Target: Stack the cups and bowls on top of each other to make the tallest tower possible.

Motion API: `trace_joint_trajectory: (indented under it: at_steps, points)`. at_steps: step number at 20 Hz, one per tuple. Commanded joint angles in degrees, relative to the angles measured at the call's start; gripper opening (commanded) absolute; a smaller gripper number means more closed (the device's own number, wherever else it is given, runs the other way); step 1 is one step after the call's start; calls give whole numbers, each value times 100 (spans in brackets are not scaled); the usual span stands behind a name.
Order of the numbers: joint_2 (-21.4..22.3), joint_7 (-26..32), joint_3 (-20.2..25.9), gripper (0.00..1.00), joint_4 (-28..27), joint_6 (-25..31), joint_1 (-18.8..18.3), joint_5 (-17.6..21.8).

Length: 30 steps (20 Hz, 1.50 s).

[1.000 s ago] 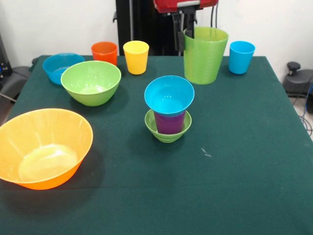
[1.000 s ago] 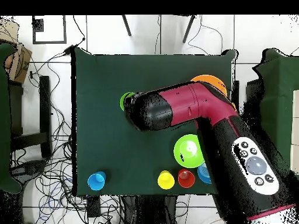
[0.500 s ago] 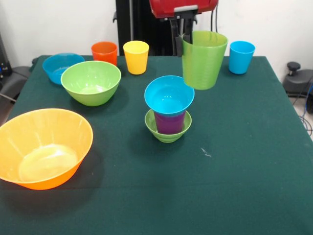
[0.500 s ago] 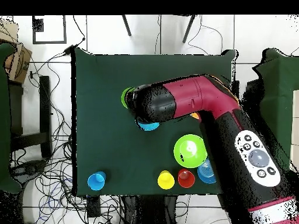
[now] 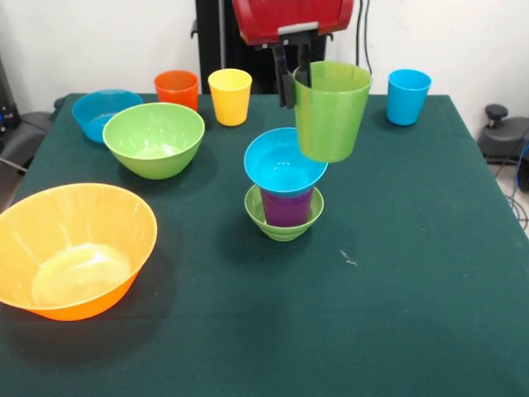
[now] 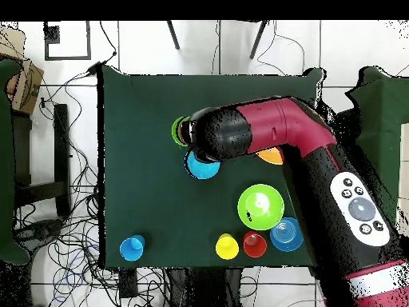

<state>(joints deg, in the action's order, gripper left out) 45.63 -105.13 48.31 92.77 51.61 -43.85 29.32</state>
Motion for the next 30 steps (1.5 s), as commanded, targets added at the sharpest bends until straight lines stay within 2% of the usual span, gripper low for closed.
trace_joint_trajectory:
  at_steps: [1,11,20,30]
  points:
    - [-297,1925,23,0,-108,591,-59,462]
    - [-300,1948,57,0,12,534,-134,498]
    - [-90,1970,72,0,367,421,-259,623]
    - [-49,1888,122,0,720,219,-394,724]
